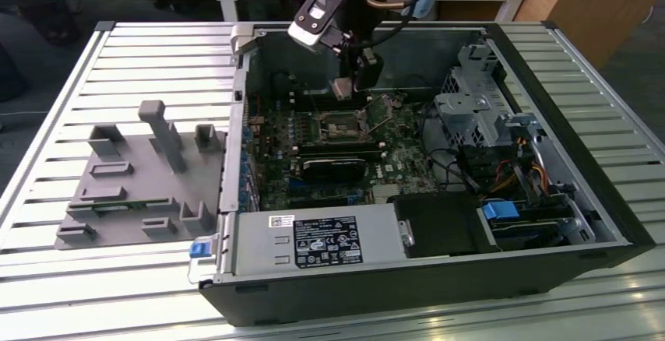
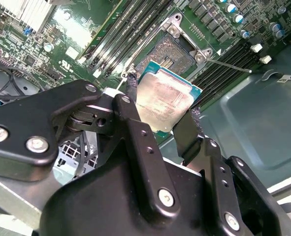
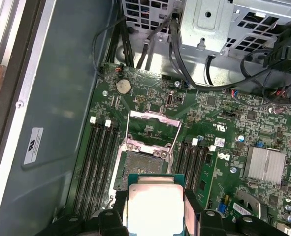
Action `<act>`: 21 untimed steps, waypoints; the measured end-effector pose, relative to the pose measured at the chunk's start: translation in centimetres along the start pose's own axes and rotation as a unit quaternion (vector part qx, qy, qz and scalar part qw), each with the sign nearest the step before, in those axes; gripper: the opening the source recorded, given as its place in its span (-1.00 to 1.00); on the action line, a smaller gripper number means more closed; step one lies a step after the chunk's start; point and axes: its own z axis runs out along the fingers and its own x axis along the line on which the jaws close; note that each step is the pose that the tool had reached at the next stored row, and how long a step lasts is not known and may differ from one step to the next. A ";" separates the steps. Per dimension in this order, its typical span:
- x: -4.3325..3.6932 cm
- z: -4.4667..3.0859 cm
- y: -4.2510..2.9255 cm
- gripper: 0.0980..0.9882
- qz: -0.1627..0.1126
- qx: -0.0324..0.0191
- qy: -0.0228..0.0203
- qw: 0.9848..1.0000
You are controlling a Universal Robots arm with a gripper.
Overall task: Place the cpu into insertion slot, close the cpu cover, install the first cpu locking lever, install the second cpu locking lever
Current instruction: 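Place the cpu into insertion slot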
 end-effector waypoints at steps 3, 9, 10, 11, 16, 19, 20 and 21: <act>0.00 0.08 -0.01 0.00 0.000 0.000 0.000 1.000; -0.01 0.23 -0.02 0.00 0.000 0.000 0.000 1.000; -0.01 0.26 -0.02 0.00 0.000 0.001 0.000 1.000; -0.01 0.29 -0.02 0.00 0.000 0.001 0.000 1.000; -0.01 0.45 -0.03 0.00 0.000 0.001 0.000 1.000; -0.01 0.53 -0.04 0.00 0.000 0.001 0.000 1.000; -0.01 0.56 -0.04 0.00 0.000 0.001 0.000 1.000; -0.01 0.58 -0.04 0.00 0.000 0.001 0.000 1.000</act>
